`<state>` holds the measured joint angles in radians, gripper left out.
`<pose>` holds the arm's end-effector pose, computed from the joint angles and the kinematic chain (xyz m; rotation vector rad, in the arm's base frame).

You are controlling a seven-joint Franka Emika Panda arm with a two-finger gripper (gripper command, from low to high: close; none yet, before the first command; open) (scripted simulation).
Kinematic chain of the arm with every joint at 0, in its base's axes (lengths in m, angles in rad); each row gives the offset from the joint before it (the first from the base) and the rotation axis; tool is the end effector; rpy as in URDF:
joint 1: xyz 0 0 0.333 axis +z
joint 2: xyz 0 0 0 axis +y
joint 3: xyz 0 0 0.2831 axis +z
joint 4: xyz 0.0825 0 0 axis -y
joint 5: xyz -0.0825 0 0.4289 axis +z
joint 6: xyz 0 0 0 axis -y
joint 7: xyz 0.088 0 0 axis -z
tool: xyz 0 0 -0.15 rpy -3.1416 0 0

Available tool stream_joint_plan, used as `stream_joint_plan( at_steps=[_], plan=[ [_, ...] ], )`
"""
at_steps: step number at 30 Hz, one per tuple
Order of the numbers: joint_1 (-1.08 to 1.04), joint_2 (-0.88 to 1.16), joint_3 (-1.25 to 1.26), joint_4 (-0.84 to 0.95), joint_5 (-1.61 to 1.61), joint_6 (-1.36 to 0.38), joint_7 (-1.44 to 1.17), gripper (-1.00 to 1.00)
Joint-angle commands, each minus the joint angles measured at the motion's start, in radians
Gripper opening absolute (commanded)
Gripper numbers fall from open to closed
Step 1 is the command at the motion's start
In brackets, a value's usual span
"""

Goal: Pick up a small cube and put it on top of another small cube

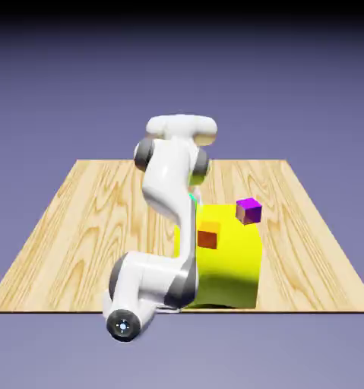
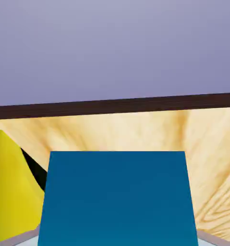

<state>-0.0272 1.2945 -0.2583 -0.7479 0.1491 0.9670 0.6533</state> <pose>0.6205 -0.1020 0.0699 2.2172 -1.0518 -1.3517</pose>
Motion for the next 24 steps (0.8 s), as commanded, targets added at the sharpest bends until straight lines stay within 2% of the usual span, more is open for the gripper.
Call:
stream_joint_plan(
  at_steps=[1, 8, 24],
  plan=[
    [0.021, -0.028, 0.036, -0.003, -0.035, -0.007, 0.024, -1.0],
    [0.248, -0.273, 0.262, -0.09, -0.185, 0.084, 0.158, -1.0],
    [0.213, -0.824, 0.38, -0.667, -0.211, 0.078, 0.228, -1.0]
  ],
)
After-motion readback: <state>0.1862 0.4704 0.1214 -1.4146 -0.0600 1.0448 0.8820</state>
